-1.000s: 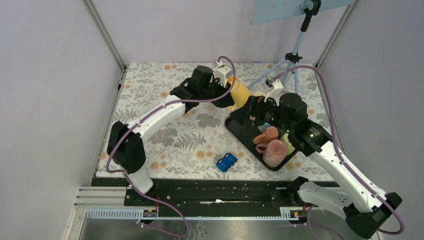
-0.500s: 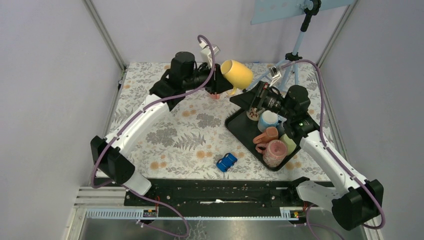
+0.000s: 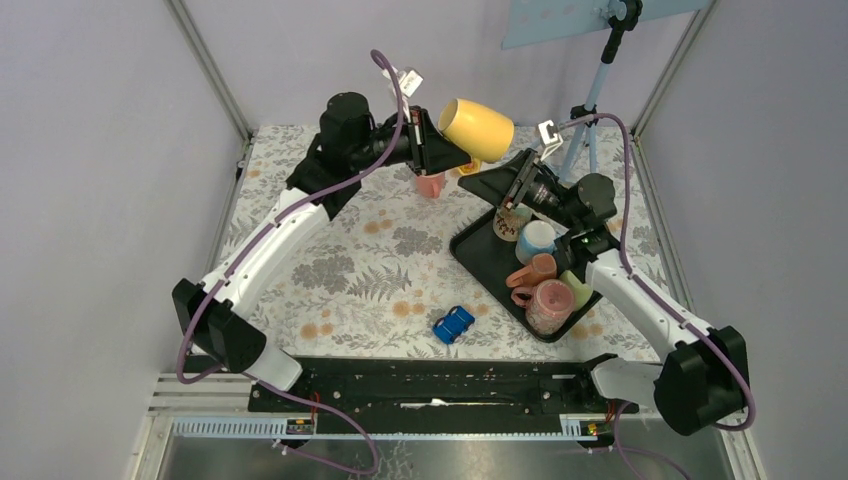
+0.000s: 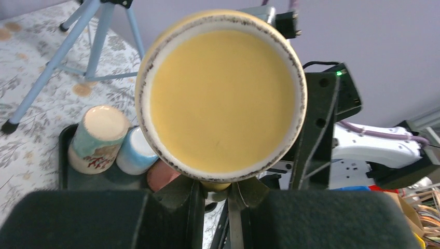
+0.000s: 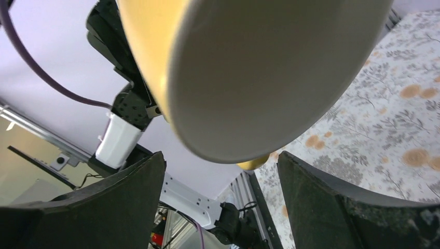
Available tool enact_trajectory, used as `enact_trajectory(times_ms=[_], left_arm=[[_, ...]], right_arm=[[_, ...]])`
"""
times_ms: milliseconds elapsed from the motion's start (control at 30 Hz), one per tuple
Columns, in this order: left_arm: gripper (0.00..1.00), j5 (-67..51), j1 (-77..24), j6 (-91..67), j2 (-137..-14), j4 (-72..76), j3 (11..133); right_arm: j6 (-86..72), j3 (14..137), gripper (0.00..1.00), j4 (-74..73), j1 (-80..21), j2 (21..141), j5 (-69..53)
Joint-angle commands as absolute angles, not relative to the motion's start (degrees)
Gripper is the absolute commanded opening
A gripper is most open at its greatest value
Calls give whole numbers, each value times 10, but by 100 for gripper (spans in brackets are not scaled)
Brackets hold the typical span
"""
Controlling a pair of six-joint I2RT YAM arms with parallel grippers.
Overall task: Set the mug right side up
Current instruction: Turn over the cup on the tray.
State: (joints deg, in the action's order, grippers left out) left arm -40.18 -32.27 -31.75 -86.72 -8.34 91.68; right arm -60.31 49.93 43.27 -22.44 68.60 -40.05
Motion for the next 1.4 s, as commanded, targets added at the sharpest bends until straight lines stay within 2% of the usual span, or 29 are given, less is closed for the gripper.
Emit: enact_trajectory(times_ms=[0, 467, 633, 1367], left_arm=[[0, -454, -315, -385, -825, 71, 925], [0, -469, -309, -428, -819, 135, 880], [0, -469, -309, -441, -825, 155, 873], [0, -465, -310, -471, -820, 222, 838]], right_arm=[[-665, 512, 84, 563, -221, 703, -412], [-705, 545, 58, 614, -223, 734, -411], [-709, 545, 51, 617, -225, 735, -412], [-704, 532, 45, 606, -241, 740, -391]])
